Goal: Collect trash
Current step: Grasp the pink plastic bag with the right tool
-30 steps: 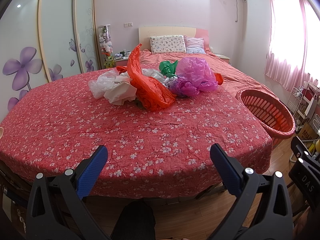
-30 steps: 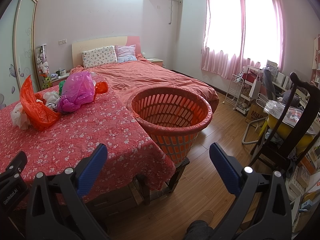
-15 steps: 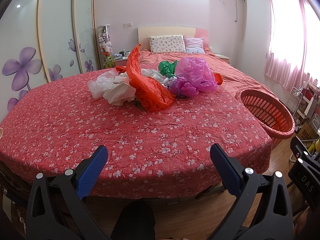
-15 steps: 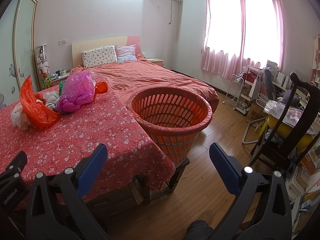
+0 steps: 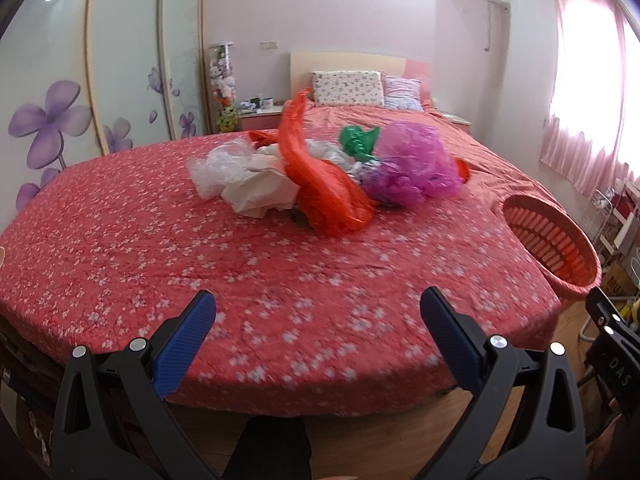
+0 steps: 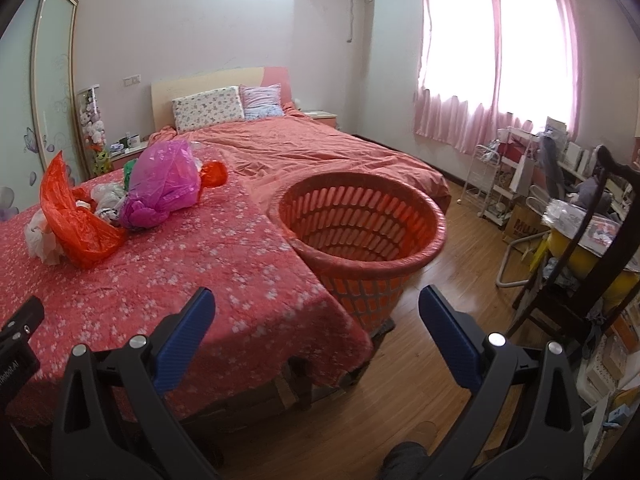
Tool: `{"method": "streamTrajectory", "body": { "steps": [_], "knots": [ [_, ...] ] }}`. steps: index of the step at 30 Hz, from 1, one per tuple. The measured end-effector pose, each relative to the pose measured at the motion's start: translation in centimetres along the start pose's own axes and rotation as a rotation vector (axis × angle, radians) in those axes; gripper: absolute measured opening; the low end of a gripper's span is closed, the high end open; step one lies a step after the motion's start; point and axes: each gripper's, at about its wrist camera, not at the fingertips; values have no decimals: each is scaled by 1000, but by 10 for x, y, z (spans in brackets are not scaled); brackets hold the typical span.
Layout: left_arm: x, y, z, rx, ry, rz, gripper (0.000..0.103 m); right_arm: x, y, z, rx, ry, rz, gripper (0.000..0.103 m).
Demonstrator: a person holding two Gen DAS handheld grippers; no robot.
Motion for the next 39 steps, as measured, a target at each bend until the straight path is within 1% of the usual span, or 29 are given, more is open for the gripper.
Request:
{"method": "streamTrajectory", "body": {
  "steps": [4, 7, 10, 11, 17, 20, 23, 27, 29, 31, 33, 34, 35, 36, 39],
  "knots": [
    [-15, 30, -12, 58, 16, 0, 101, -13, 16, -12, -3, 7, -44, 99],
    [-21, 51, -22, 84, 9, -8, 101, -28, 32, -26, -13, 21, -99, 99],
    [-27, 71, -31, 104, -7, -19, 101, -46, 54, -43, -16, 31, -154, 89],
    [-28, 75, -33, 107, -10, -25, 101, -53, 65, -49, -9, 40, -183, 85],
    [-36, 100, -44, 122, -41, -68, 101, -89, 126, -75, 21, 83, -294, 64],
    [-41, 107, -47, 127, -36, -79, 101, -102, 146, -85, 21, 90, -315, 60],
    [-46, 116, -51, 141, -29, -62, 101, -117, 168, -94, 37, 88, -306, 58],
    [-52, 126, -56, 145, -32, -47, 101, -138, 182, -97, 37, 133, -294, 56],
    [-55, 130, -59, 145, -33, -45, 101, -147, 188, -97, 35, 155, -304, 55],
    [-59, 133, -61, 142, -33, -45, 101, -152, 192, -95, 42, 172, -312, 46],
    [-62, 137, -63, 139, -30, -34, 101, -155, 198, -92, 60, 188, -329, 26],
    [-63, 137, -63, 141, -29, -32, 101, -154, 199, -90, 66, 184, -343, 21],
    [-64, 139, -64, 143, -27, -27, 101, -153, 198, -89, 66, 178, -354, 13],
    [-66, 140, -65, 142, -23, -20, 101, -150, 196, -88, 66, 172, -367, 8],
    [-70, 144, -69, 141, -13, -6, 101, -140, 190, -88, 57, 147, -381, 5]
  ]
}}
Point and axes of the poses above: each gripper's, at about its wrist camera, not at the fingertips, and x roughly against the way its jaws point, y to its left, z to its underside, and after that the axes turned 6 degrees about z, right-handed
